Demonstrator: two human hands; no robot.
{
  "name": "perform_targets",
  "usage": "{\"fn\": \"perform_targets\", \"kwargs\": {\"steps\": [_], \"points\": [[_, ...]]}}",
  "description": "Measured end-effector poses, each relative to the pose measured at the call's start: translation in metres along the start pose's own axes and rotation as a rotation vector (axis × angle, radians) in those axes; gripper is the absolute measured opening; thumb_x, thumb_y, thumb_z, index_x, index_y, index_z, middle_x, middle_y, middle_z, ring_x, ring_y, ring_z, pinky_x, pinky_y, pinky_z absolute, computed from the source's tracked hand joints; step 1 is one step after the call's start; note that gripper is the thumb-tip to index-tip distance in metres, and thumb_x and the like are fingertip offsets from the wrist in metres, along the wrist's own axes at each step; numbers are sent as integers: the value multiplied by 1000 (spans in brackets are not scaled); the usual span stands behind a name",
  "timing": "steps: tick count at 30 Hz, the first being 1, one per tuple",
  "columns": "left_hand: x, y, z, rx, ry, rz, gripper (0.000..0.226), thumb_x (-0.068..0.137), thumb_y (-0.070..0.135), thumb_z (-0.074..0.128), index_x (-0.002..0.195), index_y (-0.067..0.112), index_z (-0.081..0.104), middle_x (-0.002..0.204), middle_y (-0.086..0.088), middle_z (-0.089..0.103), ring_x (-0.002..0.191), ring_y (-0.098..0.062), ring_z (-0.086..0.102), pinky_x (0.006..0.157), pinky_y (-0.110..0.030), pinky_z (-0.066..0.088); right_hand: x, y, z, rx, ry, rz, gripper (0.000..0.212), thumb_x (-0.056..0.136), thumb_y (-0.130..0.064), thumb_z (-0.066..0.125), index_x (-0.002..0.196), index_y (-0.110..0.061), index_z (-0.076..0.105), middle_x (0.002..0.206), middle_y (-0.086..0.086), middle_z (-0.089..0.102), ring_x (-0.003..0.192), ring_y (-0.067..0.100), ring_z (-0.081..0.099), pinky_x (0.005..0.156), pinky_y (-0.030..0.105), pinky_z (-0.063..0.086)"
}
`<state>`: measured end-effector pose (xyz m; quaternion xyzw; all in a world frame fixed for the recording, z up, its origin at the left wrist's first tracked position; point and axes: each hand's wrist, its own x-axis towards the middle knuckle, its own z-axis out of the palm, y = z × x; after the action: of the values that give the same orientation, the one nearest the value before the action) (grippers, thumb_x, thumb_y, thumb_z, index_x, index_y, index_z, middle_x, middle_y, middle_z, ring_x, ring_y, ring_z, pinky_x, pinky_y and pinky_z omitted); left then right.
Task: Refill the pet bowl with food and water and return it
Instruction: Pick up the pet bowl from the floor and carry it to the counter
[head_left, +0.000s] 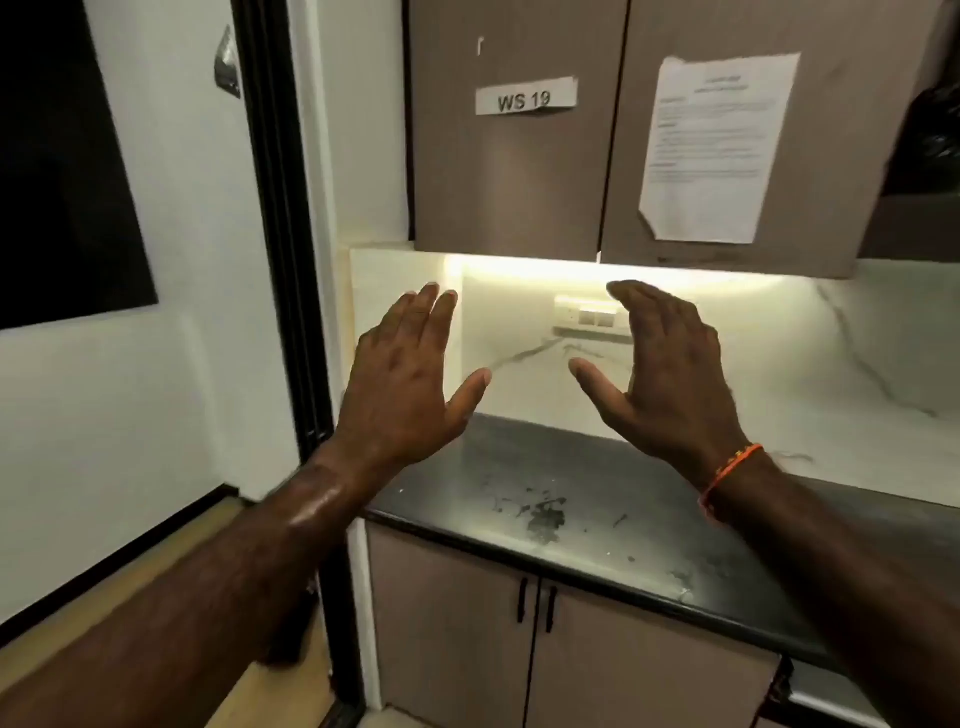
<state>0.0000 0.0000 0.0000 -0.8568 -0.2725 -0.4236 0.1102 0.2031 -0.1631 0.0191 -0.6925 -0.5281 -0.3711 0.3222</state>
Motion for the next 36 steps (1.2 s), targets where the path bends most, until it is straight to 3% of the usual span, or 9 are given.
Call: {"fn": "perform_targets", "kwargs": {"steps": [5, 12, 21, 28, 36], "points": [[-41, -24, -4, 25, -30, -119, 85, 96, 58, 57, 163, 20, 21, 167, -6, 31, 153, -27, 31, 119, -46, 29, -9, -36, 41, 177, -73, -57, 75, 89, -49, 67, 150, -15, 42, 149, 7, 50, 136, 26, 45, 109, 43, 36], [-103, -73, -36, 139, -127, -274, 89, 94, 70, 42, 164, 26, 9, 171, -5, 18, 156, -25, 21, 123, -51, 27, -30, -105, 103, 380, -190, -137, 75, 87, -48, 72, 149, -17, 43, 146, 3, 52, 131, 24, 46, 104, 45, 39], [-180, -164, -67, 305, -212, -513, 97, 88, 85, 36, 162, 40, -7, 173, -2, 8, 158, -27, 14, 122, -52, 21, -52, -207, 201, 543, -387, -209, 80, 86, -52, 71, 151, -19, 38, 152, 3, 46, 138, 23, 43, 112, 46, 37], [-234, -238, -73, 446, -297, -696, 107, 84, 91, 24, 164, 21, 9, 171, -14, 14, 155, -35, 22, 118, -56, 31, -62, -282, 278, 610, -548, -290, 87, 85, -59, 69, 154, -23, 31, 158, 1, 39, 144, 21, 37, 116, 45, 32], [-278, -299, -63, 452, -319, -874, 105, 88, 87, 28, 164, 20, 3, 173, -7, -2, 159, -26, 7, 123, -44, 17, -56, -356, 354, 717, -681, -404, 87, 82, -55, 75, 152, -18, 36, 154, 5, 45, 138, 24, 44, 111, 47, 39]]}}
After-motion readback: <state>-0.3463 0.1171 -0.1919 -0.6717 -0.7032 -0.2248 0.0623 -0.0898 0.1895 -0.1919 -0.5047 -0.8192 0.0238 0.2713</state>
